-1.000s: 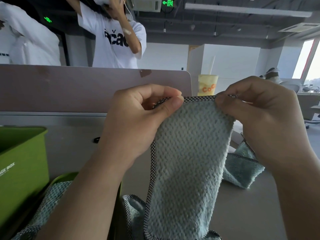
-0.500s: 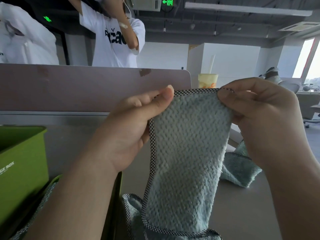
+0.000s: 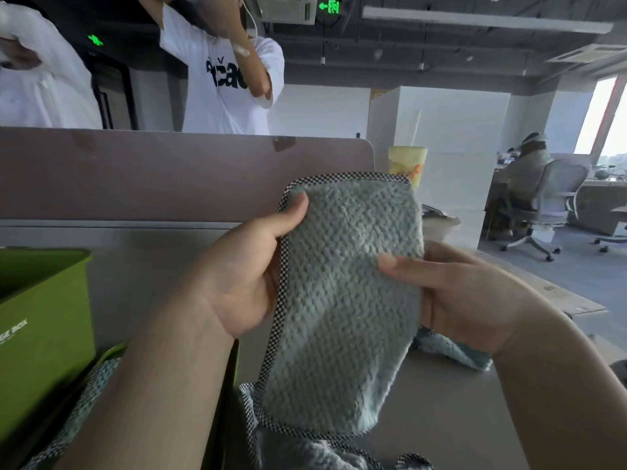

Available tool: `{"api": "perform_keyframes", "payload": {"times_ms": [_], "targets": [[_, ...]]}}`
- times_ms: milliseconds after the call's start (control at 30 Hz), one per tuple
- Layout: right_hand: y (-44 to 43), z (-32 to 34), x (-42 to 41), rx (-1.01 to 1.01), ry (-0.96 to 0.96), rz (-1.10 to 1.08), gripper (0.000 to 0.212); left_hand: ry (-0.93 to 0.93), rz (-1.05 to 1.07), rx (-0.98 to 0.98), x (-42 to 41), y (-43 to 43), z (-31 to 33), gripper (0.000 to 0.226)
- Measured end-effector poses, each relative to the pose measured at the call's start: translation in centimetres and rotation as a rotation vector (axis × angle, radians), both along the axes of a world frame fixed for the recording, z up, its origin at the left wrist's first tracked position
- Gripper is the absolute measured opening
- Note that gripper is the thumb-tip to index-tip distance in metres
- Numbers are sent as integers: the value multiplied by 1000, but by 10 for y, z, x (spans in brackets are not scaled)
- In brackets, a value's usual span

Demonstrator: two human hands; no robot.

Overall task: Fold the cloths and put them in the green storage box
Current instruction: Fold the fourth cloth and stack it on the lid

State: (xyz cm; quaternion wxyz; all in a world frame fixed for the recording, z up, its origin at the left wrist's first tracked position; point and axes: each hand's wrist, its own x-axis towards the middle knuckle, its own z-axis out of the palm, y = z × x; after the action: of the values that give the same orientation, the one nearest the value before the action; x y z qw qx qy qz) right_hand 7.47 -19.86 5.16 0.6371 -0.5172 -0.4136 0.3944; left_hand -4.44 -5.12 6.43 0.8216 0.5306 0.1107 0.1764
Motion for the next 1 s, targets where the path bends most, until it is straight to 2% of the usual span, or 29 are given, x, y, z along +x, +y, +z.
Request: {"api": "perform_keyframes", "payload": {"times_ms": [67,133,200,233,300,367,467,600,633,733,767,1000], "targets": [[2,2,0,8,36,-51,15,-22,39,-53,2,4,-2,36],[3,6,0,26,126,-115,22,-51,70,-78,3,8,-3,38],[2,10,0,43,198,-161,26,-41,-32,-54,3,10,-4,50],[2,11,0,45,221,-191,26,-18,-108,-28,2,10,-3,56],[2,12,2,47,254,-240,25,24,-221,71,1,8,-5,52],[2,13,4,43,267,-272,26,38,-221,251,2,6,-9,45],[3,11,7,21,229,-289,32,27,-33,376,8,2,-12,28],[0,10,8,-18,44,-332,35,12,272,482,11,4,-13,16],[-1,10,9,-20,21,-358,32,27,344,536,12,6,-14,23],[-3,11,9,-6,7,-452,23,112,536,693,14,12,-17,63],[-2,11,9,5,-1,-476,22,109,566,722,14,11,-17,64],[1,11,8,95,-29,-682,20,-76,554,708,8,0,-11,16]]}}
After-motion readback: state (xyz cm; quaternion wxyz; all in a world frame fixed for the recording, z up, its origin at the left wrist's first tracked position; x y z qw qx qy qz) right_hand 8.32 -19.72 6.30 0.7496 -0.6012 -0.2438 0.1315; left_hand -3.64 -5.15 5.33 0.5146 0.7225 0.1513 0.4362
